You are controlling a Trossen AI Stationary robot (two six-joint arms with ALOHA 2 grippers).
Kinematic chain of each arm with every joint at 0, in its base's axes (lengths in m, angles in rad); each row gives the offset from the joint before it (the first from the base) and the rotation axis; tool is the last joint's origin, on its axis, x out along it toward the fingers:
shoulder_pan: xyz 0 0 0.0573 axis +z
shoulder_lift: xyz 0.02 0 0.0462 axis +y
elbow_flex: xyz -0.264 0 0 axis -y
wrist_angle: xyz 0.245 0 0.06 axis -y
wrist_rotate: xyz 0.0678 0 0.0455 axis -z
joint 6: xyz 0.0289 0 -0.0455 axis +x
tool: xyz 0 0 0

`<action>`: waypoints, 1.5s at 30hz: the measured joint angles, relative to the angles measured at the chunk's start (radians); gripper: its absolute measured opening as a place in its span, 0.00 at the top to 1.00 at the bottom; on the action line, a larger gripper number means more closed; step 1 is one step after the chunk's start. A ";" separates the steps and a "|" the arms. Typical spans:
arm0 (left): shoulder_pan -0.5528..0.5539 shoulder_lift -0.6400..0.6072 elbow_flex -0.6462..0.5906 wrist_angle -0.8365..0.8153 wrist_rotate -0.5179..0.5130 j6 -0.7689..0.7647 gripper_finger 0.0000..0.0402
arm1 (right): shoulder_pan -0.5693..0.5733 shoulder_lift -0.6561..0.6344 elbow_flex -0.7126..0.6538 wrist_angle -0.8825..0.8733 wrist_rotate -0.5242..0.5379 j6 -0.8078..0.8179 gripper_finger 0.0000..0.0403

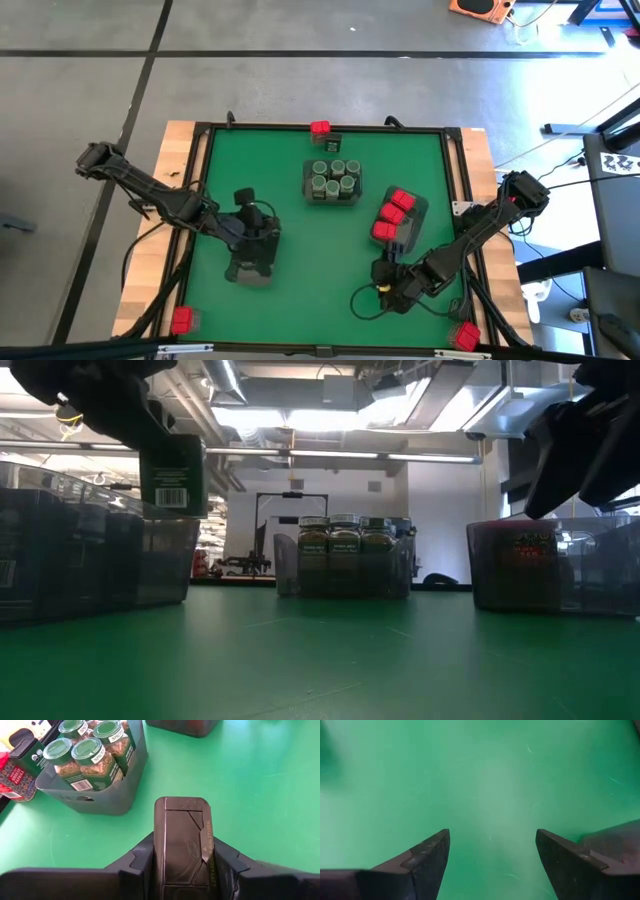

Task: Sort spices by type
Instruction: Put the black seasoning can into the left black bin

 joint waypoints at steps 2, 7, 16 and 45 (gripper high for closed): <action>0.000 -0.002 0.001 -0.024 -0.004 -0.007 0.70 | 0.000 0.000 0.000 0.010 0.000 0.000 0.27; 0.000 -0.002 0.001 -0.046 -0.007 -0.009 0.70 | 0.000 0.000 0.000 0.026 0.000 0.000 0.27; 0.000 -0.024 0.000 -0.069 0.018 -0.012 0.70 | -0.002 0.000 0.000 0.025 0.000 -0.001 0.27; 0.004 -0.036 -0.085 0.008 0.037 -0.034 0.70 | -0.008 0.000 0.000 0.030 0.003 -0.009 0.27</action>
